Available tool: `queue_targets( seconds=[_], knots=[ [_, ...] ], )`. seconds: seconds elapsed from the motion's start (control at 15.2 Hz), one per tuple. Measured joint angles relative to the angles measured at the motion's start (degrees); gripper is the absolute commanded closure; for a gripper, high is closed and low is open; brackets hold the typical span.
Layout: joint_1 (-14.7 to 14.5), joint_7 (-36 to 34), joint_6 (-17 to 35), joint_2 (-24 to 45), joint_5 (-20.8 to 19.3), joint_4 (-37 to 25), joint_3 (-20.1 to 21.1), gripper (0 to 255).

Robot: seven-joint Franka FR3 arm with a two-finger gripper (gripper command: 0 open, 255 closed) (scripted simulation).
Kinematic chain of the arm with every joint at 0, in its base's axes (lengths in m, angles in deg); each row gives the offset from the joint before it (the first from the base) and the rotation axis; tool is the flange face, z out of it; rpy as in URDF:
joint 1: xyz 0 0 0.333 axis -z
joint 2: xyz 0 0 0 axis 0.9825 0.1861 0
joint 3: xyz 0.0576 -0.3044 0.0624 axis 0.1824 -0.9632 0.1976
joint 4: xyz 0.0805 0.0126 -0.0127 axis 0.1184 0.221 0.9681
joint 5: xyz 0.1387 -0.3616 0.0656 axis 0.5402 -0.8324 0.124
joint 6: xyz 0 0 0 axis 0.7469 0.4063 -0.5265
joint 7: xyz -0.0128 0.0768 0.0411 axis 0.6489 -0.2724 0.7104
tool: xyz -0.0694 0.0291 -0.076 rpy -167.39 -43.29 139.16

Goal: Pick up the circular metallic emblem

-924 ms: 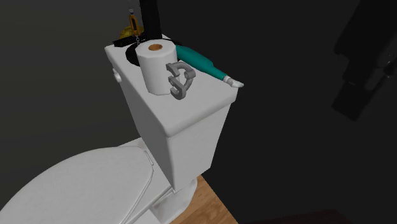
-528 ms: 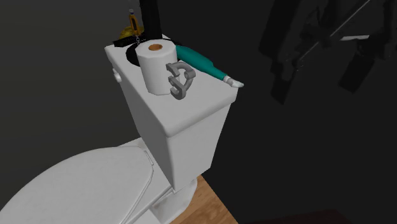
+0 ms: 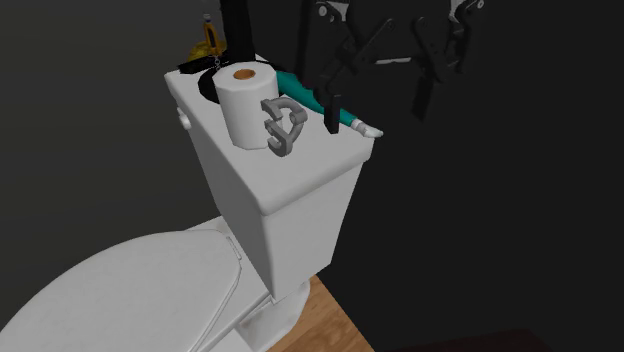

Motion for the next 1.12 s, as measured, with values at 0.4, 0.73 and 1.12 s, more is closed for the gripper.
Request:
queue_targets(
  seconds=[0.4,0.73,1.12],
  knots=[
    [0.0,-6.2,5.9,11.9,-2.9,-7.5,4.2,0],
    [-0.8,-12.2,9.0,23.3,-7.7,-16.4,6.8,0],
    [-2.4,-16.9,10.6,33.3,-12.7,-24.8,7.6,0]
  ],
)
